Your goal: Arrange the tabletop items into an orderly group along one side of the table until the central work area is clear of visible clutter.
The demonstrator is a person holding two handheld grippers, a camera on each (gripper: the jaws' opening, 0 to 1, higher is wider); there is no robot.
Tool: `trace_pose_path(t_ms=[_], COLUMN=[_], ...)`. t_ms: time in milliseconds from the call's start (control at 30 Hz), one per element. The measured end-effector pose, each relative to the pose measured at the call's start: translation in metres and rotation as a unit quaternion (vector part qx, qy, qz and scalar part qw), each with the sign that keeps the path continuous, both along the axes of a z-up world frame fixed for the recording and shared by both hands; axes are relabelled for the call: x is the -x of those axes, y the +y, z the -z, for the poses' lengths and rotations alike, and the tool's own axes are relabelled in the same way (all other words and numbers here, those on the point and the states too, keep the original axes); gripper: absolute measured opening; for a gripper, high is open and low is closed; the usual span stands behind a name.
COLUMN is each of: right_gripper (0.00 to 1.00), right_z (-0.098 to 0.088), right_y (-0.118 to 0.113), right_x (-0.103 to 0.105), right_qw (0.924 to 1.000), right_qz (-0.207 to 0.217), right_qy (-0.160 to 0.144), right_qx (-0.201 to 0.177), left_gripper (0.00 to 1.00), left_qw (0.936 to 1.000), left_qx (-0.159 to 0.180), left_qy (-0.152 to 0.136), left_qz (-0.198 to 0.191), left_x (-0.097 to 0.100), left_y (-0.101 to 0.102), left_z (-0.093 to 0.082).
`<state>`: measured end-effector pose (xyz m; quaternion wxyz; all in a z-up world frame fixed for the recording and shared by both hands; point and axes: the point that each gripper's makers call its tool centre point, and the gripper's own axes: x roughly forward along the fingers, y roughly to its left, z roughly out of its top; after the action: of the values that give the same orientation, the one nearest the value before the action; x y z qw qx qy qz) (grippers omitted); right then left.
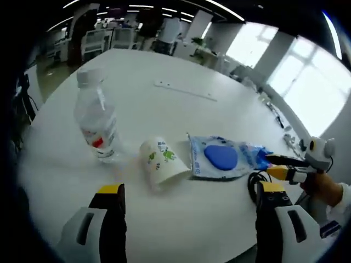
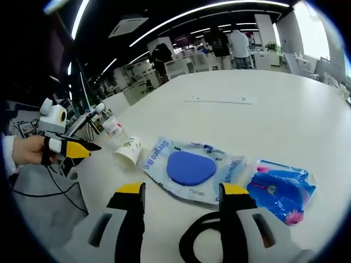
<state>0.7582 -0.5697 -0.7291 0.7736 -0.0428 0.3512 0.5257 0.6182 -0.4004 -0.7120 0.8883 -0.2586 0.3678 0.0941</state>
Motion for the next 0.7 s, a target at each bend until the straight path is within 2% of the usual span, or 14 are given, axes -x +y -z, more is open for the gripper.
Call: trace_pose_path(t_ms=[167, 400, 533, 700], right_gripper=[0.53, 0.54, 0.62, 0.70], right_z=[0.003, 0.002, 0.000, -0.001], right_y=[-0.003, -0.009, -0.013, -0.021], right_x=[0.004, 0.004, 0.008, 0.006], right_qw=[1.0000, 0.9999, 0.9997, 0.9997], right_qz=[-0.001, -0.002, -0.002, -0.003], right_qy=[0.001, 0.012, 0.019, 0.014], right_qx=[0.004, -0.003, -0.018, -0.019], left_gripper=[0.97, 0.97, 0.97, 0.97], left_qw=[1.0000, 0.9990, 0.9990, 0.9985], left_qx=[0.002, -0.009, 0.019, 0.024], left_qy=[0.007, 0.020, -0.007, -0.014], left_qz=[-0.002, 0.039, 0.041, 0.047], left_x=[0.021, 0.048, 0.053, 0.059], left_y=[0.004, -0.002, -0.009, -0.011], left_z=[0.006, 0.003, -0.007, -0.014])
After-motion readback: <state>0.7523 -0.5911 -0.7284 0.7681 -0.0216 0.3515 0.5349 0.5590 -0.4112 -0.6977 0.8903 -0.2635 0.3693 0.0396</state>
